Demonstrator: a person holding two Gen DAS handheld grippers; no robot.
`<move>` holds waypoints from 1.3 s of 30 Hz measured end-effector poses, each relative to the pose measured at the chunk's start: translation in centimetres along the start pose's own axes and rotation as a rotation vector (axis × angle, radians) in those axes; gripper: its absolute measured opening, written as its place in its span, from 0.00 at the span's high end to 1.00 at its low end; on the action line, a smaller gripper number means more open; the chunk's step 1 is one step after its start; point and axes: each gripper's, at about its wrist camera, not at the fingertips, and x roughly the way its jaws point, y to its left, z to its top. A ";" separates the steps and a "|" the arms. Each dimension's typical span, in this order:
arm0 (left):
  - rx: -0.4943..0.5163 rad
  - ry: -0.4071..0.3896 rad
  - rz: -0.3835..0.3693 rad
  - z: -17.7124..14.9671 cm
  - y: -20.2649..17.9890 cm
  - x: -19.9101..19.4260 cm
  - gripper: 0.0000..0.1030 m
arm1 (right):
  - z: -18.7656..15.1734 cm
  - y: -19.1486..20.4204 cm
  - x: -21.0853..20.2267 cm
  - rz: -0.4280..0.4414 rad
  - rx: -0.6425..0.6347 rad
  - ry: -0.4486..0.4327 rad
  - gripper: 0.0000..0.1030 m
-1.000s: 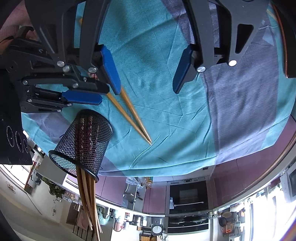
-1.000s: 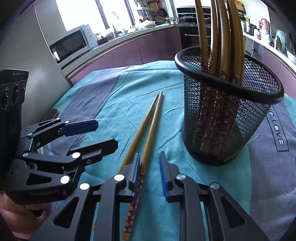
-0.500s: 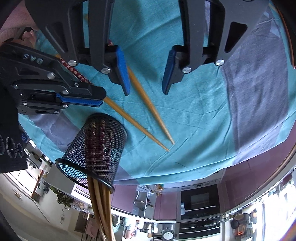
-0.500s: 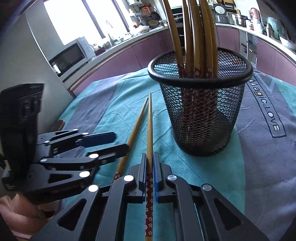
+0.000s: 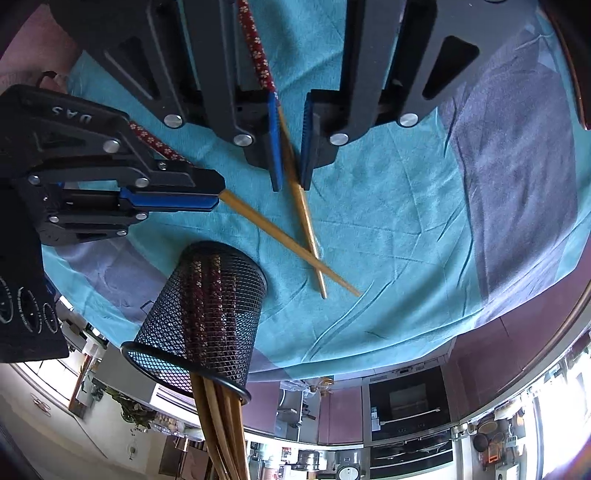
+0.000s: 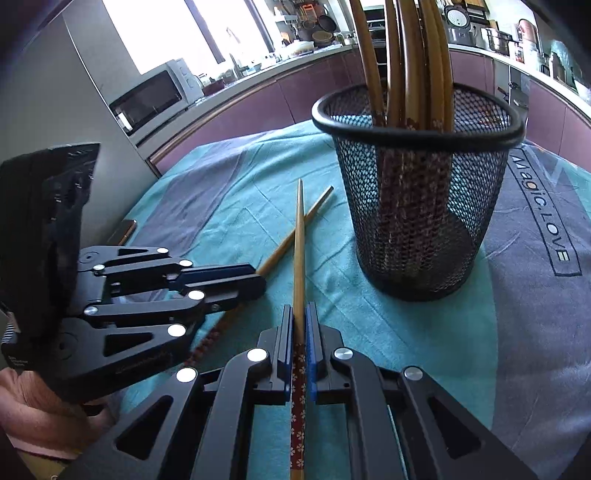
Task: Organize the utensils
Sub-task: 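Grasp a chopstick with the left gripper while the right gripper grasps the other, then lift the chopsticks upright with the left gripper while the right gripper lifts its own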
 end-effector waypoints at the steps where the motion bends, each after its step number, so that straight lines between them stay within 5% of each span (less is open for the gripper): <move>1: 0.000 0.001 0.002 0.0 0.0 0.0 0.90 | 0.1 0.1 0.1 -0.002 -0.002 0.003 0.93; 19: -0.026 0.003 0.037 1.5 0.1 0.8 0.92 | 1.7 0.3 1.3 -0.053 -0.015 -0.016 0.94; 39: -0.046 -0.110 0.020 1.0 -0.1 -4.5 0.93 | 1.4 1.5 -3.6 0.017 -0.032 -0.119 0.94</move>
